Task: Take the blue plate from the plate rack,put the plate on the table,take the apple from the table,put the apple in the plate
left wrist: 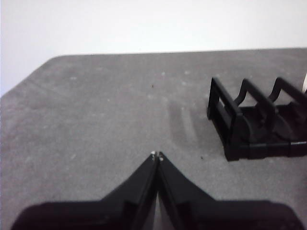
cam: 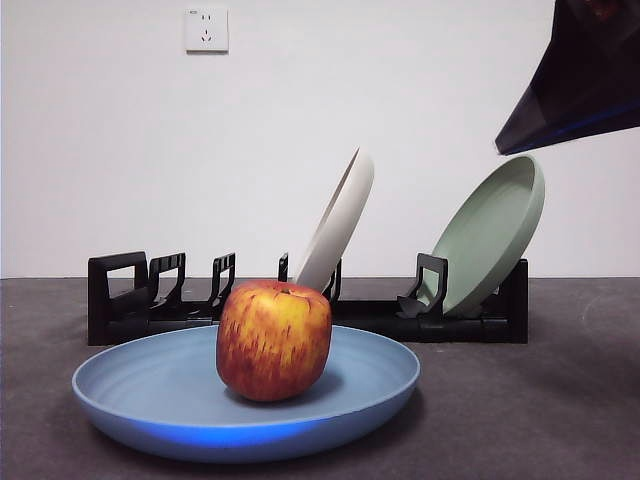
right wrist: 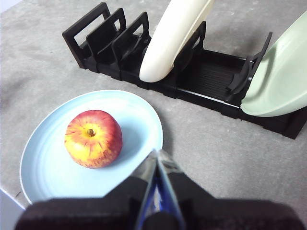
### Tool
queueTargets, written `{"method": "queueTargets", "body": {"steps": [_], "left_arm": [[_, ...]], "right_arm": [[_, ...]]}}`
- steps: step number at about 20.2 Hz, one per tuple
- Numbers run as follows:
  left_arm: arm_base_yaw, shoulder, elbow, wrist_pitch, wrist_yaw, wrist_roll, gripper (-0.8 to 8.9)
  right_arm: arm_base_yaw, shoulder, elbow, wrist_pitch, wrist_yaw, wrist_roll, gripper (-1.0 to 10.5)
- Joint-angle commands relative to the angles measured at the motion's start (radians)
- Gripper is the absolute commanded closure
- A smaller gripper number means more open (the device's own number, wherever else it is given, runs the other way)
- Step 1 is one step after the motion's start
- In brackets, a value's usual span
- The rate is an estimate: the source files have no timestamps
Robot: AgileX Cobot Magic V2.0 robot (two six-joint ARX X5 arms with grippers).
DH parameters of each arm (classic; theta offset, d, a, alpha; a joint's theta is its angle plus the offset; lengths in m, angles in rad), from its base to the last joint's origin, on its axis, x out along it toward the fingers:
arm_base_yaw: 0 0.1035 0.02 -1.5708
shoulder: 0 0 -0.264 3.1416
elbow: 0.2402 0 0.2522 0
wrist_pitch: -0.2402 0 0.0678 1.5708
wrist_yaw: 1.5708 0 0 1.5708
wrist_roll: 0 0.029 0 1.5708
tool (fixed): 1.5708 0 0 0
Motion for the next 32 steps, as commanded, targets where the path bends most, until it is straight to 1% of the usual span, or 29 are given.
{"method": "queueTargets", "body": {"steps": [1,6,20,22,23,25,26,27,30,32], "left_arm": [[0.004,-0.005,-0.029,0.011,0.0,0.008,8.16],[0.004,-0.005,-0.04,0.018,0.023,0.0,8.16],[0.004,-0.004,-0.04,0.019,0.022,0.0,8.16],[0.003,-0.004,-0.04,0.019,0.022,0.0,8.16],[0.004,-0.004,-0.04,0.019,0.022,0.0,8.16],[0.004,-0.004,-0.04,0.019,0.021,0.0,8.16],[0.004,-0.004,-0.04,0.019,0.021,0.0,8.16],[0.004,-0.004,-0.04,0.019,0.022,0.0,8.16],[0.003,-0.004,-0.04,0.019,0.021,0.0,8.16],[0.004,-0.004,-0.04,0.019,0.021,0.0,8.16]], "right_arm": [[-0.001,-0.003,-0.005,0.006,0.003,0.01,9.5],[-0.001,-0.003,-0.005,0.006,0.003,0.01,9.5],[-0.001,-0.003,-0.005,0.006,0.003,0.01,9.5],[-0.001,-0.007,-0.005,-0.006,0.003,-0.002,9.5],[-0.008,-0.028,-0.005,-0.024,0.016,-0.043,9.5],[-0.054,-0.072,-0.005,-0.043,0.055,-0.11,9.5],[-0.094,-0.095,-0.005,-0.043,0.048,-0.127,9.5],[-0.142,-0.123,-0.006,-0.045,0.04,-0.129,9.5],[-0.357,-0.255,-0.019,-0.062,-0.059,-0.163,9.5],[-0.479,-0.344,-0.051,-0.061,-0.081,-0.207,9.5]]}}
